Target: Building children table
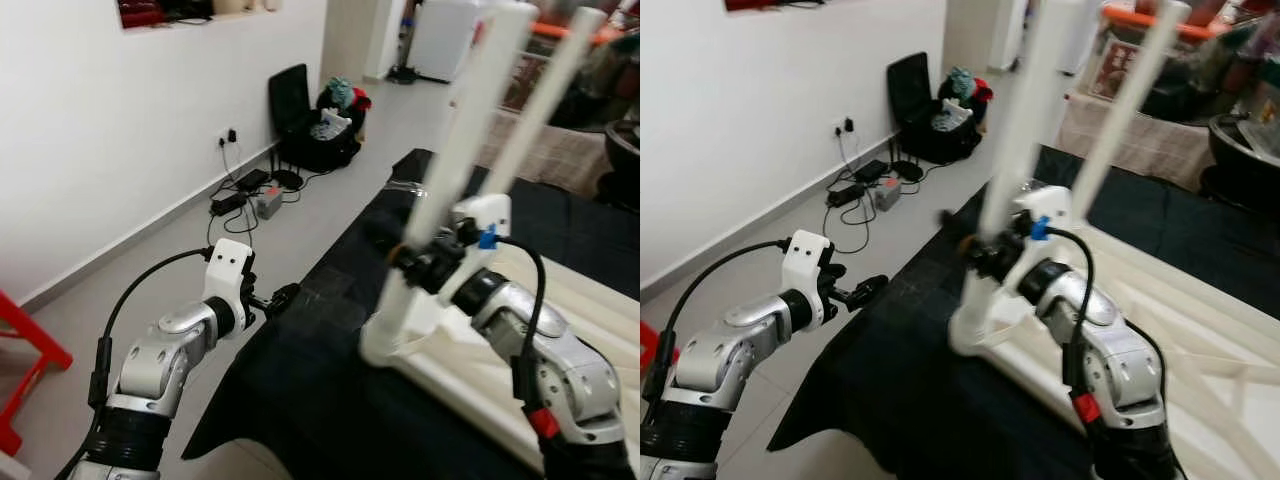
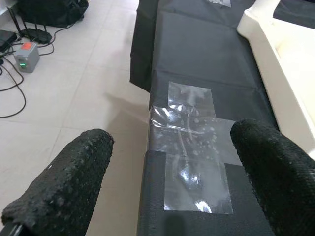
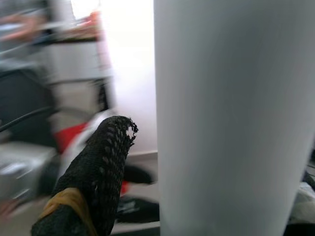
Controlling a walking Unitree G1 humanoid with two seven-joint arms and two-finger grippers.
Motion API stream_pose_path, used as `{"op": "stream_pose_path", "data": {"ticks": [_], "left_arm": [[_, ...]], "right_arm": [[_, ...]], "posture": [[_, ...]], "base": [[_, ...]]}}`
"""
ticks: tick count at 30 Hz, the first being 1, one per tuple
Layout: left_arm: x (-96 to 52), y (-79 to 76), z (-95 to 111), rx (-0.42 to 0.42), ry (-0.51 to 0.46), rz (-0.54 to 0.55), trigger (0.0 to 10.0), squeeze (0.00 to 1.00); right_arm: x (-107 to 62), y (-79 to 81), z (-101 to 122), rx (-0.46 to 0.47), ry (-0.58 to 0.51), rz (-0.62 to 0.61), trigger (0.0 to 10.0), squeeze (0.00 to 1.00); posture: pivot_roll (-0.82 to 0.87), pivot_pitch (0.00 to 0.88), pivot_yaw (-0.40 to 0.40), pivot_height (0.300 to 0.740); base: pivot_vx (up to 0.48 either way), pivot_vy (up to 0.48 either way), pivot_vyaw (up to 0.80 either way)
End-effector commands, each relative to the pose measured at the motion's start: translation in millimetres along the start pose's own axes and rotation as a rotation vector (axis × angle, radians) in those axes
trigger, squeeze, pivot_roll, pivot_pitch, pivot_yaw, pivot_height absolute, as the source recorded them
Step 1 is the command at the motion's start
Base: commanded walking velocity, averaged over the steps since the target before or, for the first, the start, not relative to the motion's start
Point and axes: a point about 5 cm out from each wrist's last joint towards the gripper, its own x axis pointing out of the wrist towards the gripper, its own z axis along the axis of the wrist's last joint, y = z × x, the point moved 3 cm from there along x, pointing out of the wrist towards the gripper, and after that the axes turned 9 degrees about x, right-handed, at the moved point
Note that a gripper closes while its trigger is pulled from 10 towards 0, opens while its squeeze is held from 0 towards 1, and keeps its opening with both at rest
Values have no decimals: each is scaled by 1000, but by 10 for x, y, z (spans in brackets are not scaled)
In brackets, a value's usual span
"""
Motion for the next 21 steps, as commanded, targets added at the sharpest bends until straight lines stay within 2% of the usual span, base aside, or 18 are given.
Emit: {"op": "stream_pose_path", "data": {"ticks": [1, 3, 4, 6, 7, 8, 10, 11, 12, 13, 14, 15, 16, 17, 18, 19, 20, 21], "left_arm": [[-3, -4, 7, 0, -5, -3, 10000, 0], [-5, -1, 5, 0, -5, -1, 10000, 0], [-12, -2, -3, 0, -3, 0, 10000, 0], [-17, -3, -8, -1, -2, 1, 10000, 0], [-19, -5, -10, 0, -2, 2, 10000, 0], [-20, -6, -11, 0, -1, 2, 10000, 0], [-20, -7, -11, 0, -1, 2, 10000, 0], [-19, -7, -10, 0, -1, 2, 10000, 0], [-16, -8, -7, 1, -1, 2, 10000, 0], [-8, -13, -4, 1, -2, 2, 10000, 0], [-1, -21, 0, 2, -3, 2, 10000, 0], [-1, -21, 0, 2, -3, 2, 10000, 0], [6, -28, 1, 2, -3, 3, 10000, 0], [6, -28, 1, 2, -3, 3, 10000, 0], [7, -29, 1, 0, -3, 5, 10000, 0], [6, -31, 1, -2, -4, 5, 10000, 0], [1, -34, -2, -5, -3, 4, 10000, 0], [1, -34, -2, -5, -3, 4, 10000, 0]], "right_arm": [[15, 64, 14, -10, 7, 84, 10000, 0], [12, 71, 16, -7, 8, 96, 10000, 0], [19, 40, 18, 3, 6, 85, 4706, 0], [26, 13, 17, 9, 5, 71, 4706, 0], [45, -136, -46, -13, 36, -33, 0, 0], [51, -240, -93, -32, 60, -107, 0, 0], [51, -303, -123, -48, 77, -152, 0, 0], [40, -390, -169, -82, 107, -212, 0, 0], [0, -606, -257, -122, 168, -371, 0, 0], [-219, -1024, -362, -155, 239, -708, 0, 0], [-512, -1319, -416, -165, 262, -1004, 0, 0], [-512, -1319, -416, -165, 262, -1004, 0, 0], [-766, -1475, -461, -136, 256, -1218, 0, 0], [-766, -1475, -461, -136, 256, -1218, 0, 0], [-906, -1501, -489, -103, 233, -1317, 0, 0], [-951, -1473, -486, -89, 203, -1344, 0, 0], [-868, -1382, -498, -52, 169, -1288, 0, 0], [-868, -1382, -498, -52, 169, -1288, 0, 0]], "posture": [[106, 0, -97, 740], [106, 0, -97, 740], [110, 0, -102, 740], [110, 0, -102, 740], [111, 0, -102, 740], [111, 0, -102, 740], [111, 0, -102, 740], [109, 0, -100, 740], [105, 0, -97, 740], [98, 0, -96, 740], [99, 0, -97, 740], [99, 0, -97, 740], [99, 0, -97, 740], [99, 0, -97, 740], [99, 0, -90, 740], [99, 0, -90, 740], [93, 0, -87, 740], [93, 0, -87, 740]], "base": [[0, 0, 0], [0, 0, 0], [0, 0, 0], [0, 0, 0], [0, 0, 0], [0, 0, 0], [0, 0, 0], [0, 0, 0], [0, 0, 0], [0, 0, 0], [0, 0, 0], [0, 0, 0], [0, 0, 0], [0, 0, 0], [0, 0, 0], [0, 0, 0], [0, 0, 0], [0, 0, 0]]}}
